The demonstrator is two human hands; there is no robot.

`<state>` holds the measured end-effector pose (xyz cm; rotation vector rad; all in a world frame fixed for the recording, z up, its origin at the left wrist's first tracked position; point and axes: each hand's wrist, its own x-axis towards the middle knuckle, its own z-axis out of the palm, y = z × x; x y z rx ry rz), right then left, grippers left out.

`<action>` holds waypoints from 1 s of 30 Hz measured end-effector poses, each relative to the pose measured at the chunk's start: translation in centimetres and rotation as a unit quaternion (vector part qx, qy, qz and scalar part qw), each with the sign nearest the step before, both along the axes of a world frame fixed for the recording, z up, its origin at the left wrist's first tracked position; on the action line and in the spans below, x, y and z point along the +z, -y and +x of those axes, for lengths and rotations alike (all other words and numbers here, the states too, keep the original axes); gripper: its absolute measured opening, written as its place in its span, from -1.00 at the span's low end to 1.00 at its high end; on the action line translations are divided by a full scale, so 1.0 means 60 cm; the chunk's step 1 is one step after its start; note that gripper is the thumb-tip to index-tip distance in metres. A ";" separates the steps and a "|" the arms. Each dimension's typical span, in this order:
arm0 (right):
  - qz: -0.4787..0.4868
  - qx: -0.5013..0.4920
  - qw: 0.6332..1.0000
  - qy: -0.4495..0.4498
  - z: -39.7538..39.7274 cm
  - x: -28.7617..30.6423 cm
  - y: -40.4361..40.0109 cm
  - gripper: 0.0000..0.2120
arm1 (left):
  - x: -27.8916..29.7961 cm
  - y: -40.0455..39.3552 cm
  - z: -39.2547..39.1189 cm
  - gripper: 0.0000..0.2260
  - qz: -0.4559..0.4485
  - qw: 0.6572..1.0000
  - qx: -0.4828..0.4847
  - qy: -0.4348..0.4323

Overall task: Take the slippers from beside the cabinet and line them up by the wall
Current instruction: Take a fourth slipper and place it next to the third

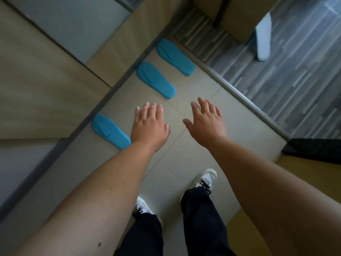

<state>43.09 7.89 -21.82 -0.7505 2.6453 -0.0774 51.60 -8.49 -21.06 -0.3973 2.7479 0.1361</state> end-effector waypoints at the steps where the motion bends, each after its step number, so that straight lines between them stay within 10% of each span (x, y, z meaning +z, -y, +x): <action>1: -0.001 -0.012 1.000 -0.001 -0.022 0.001 -0.027 -0.36 | 0.000 -0.028 -0.026 -0.40 0.003 1.000 -0.011 0.003; 30: 0.044 -0.254 0.966 0.007 -0.557 -0.058 -0.429 -0.37 | -0.080 -0.409 -0.686 -0.46 0.055 0.979 -0.196 -0.002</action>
